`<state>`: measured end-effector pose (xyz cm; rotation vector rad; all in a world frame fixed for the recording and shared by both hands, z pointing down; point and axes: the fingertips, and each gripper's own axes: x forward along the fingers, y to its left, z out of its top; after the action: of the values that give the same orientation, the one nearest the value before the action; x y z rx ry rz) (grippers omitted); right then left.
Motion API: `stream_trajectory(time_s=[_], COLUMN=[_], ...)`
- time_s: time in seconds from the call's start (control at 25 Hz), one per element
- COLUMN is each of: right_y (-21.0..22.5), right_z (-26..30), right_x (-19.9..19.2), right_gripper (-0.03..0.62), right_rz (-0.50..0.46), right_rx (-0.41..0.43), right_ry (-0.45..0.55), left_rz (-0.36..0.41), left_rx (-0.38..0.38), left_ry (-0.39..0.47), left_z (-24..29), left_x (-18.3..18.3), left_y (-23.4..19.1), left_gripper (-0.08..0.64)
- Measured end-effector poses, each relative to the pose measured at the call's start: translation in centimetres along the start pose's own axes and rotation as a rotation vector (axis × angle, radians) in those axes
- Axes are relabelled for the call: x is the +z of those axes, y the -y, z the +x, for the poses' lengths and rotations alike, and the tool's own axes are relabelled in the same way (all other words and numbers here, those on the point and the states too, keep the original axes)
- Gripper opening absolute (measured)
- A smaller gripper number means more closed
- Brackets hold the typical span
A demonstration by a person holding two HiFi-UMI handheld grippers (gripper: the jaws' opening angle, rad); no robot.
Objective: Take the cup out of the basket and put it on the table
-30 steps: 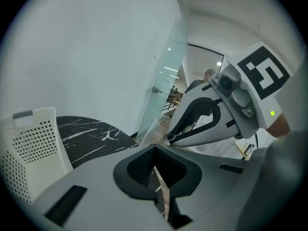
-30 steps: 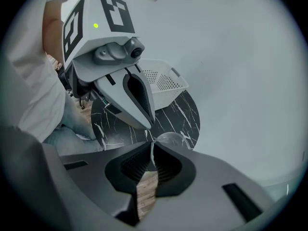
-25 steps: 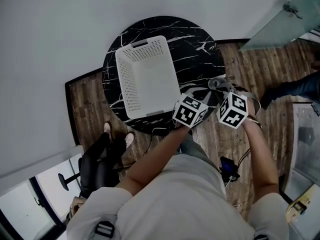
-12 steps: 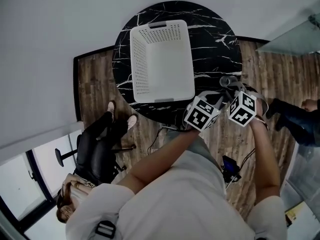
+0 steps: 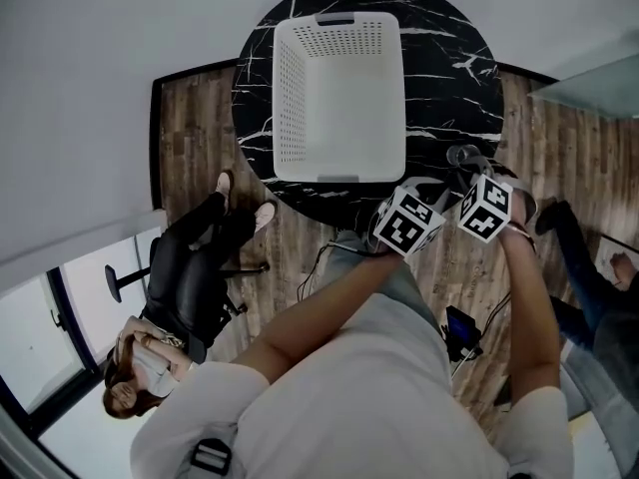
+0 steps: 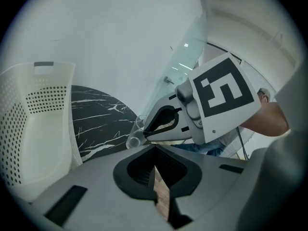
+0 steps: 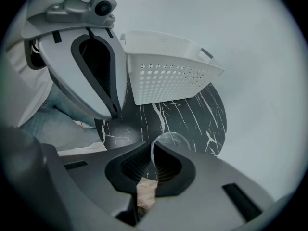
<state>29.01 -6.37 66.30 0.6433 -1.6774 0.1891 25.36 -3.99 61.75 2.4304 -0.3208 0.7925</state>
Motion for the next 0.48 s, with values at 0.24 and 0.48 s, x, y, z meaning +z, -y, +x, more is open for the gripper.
stream_trajectory(time_s=[0.24, 0.48], right_y=[-0.5, -0.9], right_z=[1.8, 3.0], right_x=[0.1, 0.2], right_gripper=[0.025, 0.025], right_rz=[-0.014, -0.021], right_rx=[0.013, 0.016], right_ry=[-0.007, -0.015], left_rz=[-0.012, -0.021], left_rx=[0.008, 0.005], left_ry=[-0.002, -0.014], left_z=[0.1, 0.0], left_x=[-1.1, -1.9], left_y=[-0.5, -1.0], left_gripper=[0.005, 0.005])
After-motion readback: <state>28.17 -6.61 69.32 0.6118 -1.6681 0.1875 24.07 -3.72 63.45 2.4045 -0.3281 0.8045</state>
